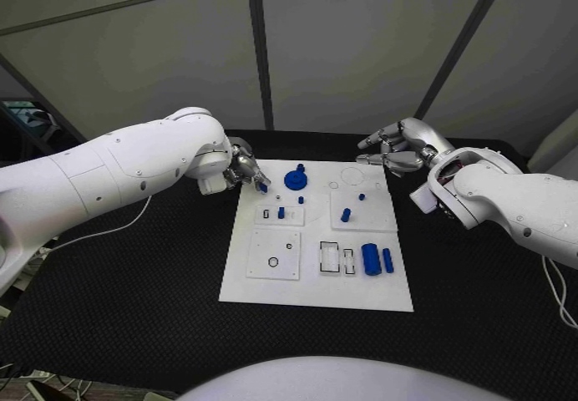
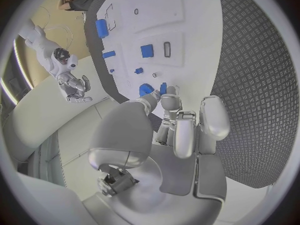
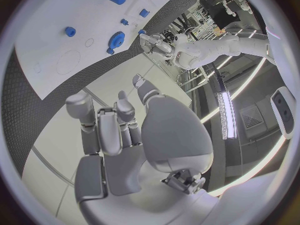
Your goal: Assemble the parts on the task board
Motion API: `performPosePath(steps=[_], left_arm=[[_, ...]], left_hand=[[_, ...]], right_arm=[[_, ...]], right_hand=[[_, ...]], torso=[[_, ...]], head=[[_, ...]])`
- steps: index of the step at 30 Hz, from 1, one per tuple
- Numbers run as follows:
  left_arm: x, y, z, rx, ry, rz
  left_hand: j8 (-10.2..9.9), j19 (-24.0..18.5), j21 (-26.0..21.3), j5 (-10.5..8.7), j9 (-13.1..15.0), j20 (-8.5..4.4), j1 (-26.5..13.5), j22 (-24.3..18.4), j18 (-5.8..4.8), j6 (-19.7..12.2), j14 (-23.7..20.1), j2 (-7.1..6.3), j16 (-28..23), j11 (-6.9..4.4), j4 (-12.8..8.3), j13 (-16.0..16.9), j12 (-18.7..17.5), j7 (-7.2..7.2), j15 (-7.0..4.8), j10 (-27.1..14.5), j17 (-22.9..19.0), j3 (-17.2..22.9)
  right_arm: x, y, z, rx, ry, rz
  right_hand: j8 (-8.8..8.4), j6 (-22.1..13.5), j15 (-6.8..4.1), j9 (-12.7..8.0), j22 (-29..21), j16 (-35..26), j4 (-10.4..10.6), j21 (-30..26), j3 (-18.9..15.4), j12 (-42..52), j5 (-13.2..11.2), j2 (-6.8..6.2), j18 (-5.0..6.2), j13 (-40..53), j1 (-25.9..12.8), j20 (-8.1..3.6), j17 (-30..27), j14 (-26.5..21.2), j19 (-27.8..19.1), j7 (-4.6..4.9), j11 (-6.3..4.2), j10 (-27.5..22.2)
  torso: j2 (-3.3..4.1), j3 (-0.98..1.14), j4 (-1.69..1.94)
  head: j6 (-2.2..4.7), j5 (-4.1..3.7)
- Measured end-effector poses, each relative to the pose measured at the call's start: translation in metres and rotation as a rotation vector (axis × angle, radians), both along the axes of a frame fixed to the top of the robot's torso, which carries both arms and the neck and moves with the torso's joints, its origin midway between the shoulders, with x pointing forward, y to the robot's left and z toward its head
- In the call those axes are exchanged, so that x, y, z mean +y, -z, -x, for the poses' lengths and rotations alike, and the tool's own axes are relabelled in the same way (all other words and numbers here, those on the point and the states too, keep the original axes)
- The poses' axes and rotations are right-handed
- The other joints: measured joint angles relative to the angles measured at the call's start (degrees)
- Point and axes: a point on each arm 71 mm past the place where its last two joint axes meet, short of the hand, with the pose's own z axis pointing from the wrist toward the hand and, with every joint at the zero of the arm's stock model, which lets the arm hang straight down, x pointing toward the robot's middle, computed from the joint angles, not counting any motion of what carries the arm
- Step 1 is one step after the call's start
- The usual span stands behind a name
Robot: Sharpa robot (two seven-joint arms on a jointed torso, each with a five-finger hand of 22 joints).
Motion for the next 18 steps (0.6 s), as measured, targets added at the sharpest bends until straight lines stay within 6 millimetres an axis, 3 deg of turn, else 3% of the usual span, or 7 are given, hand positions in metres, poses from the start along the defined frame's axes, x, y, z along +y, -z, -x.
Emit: performPosePath(steps=[11, 18], left_arm=[[0.002, 0.004, 0.025, 0.008, -0.004, 0.054], [0.001, 0.010, 0.038, -0.013, 0.011, 0.033]], left_hand=[[3.33, 0.32, 0.23, 0.00, 0.51, -0.31, -3.54, 1.25, 0.01, -0.71, 0.00, -2.49, 0.45, -0.39, -0.54, -1.05, -0.55, -0.50, -0.42, 0.42, 0.00, 6.82], [4.32, 0.52, 0.50, -0.01, 1.92, -0.52, -4.82, 1.79, -0.01, -0.92, 0.21, -3.31, 0.45, -0.59, -1.06, -1.45, -0.83, -0.71, -0.63, 0.63, 0.00, 8.90]], right_arm=[[-0.001, 0.000, -0.001, 0.001, 0.003, 0.001], [-0.001, 0.000, -0.001, 0.001, 0.003, 0.002]], right_hand=[[0.00, 0.00, 0.00, 0.00, 0.00, 0.00, 0.00, 0.00, 0.00, 0.00, 0.00, 0.00, 0.00, 0.00, 0.00, 0.00, 0.00, 0.00, 0.00, 0.00, 0.00, 0.00], [0.00, 0.00, 0.00, 0.00, -0.17, 0.00, 0.00, 0.00, 0.00, -0.23, 0.00, 0.00, 0.00, -0.11, 0.00, 0.00, -0.10, 0.00, 0.00, 0.00, 0.00, 0.00]], torso=[[-0.07, 0.04, 0.01], [-0.12, 0.10, 0.15]], head=[[-0.02, 0.42], [-0.13, 0.69]])
